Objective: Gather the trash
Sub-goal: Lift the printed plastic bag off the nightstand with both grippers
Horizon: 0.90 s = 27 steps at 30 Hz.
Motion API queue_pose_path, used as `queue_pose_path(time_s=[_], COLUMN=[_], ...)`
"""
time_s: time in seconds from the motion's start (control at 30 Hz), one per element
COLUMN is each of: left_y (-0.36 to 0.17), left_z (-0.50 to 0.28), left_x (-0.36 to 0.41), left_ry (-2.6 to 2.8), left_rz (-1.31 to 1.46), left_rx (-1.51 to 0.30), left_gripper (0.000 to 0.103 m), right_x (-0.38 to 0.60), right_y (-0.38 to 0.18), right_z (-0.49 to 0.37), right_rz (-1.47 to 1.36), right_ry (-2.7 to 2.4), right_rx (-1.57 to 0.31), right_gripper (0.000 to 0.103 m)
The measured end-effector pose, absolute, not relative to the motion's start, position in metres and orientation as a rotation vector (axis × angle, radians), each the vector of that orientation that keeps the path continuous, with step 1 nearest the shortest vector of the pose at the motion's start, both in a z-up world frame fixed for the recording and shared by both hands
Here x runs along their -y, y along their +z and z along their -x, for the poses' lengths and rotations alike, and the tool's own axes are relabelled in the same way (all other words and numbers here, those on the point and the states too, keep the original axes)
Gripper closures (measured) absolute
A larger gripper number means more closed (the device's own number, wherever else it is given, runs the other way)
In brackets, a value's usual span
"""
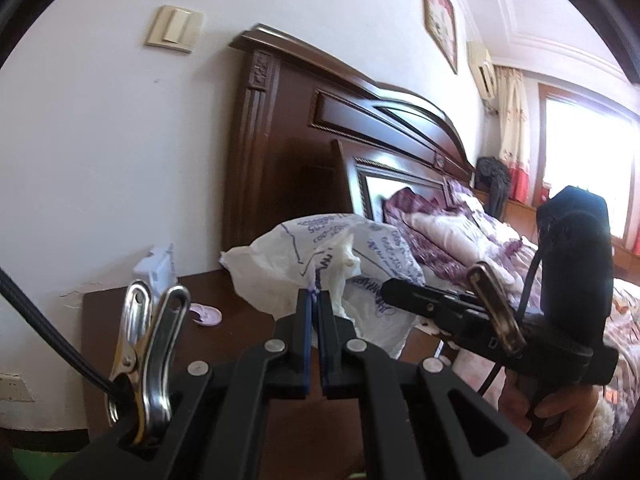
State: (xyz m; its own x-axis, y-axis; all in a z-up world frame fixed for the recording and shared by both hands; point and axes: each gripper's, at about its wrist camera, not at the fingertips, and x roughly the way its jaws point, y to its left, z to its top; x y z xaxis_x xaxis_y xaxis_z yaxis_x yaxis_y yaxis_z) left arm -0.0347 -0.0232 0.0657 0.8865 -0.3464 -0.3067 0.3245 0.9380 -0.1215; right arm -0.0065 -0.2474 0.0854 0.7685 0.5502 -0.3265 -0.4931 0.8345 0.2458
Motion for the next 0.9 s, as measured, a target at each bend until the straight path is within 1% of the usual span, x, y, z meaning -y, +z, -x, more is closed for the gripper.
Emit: queue_pose_path(time_s=[0.5,0.9], left_y=[0.048,0.032], left_z=[0.064,0.072], left_x=[0.078,0.119], left_ry=[-0.482,-0.547], left_rz=[-0.020,-0.082], left_rx=[-0.392,-0.459], left_gripper=[0.100,0.100], right_x=[0.293,0.327], right_y=[0.070,0.045], right_z=[0.055,0.081], right_rz=[-0.135,-0.160], right_ry=[0.504,0.487], right_rx=[-0.460,-0.538], right_gripper=[0.099,0.099])
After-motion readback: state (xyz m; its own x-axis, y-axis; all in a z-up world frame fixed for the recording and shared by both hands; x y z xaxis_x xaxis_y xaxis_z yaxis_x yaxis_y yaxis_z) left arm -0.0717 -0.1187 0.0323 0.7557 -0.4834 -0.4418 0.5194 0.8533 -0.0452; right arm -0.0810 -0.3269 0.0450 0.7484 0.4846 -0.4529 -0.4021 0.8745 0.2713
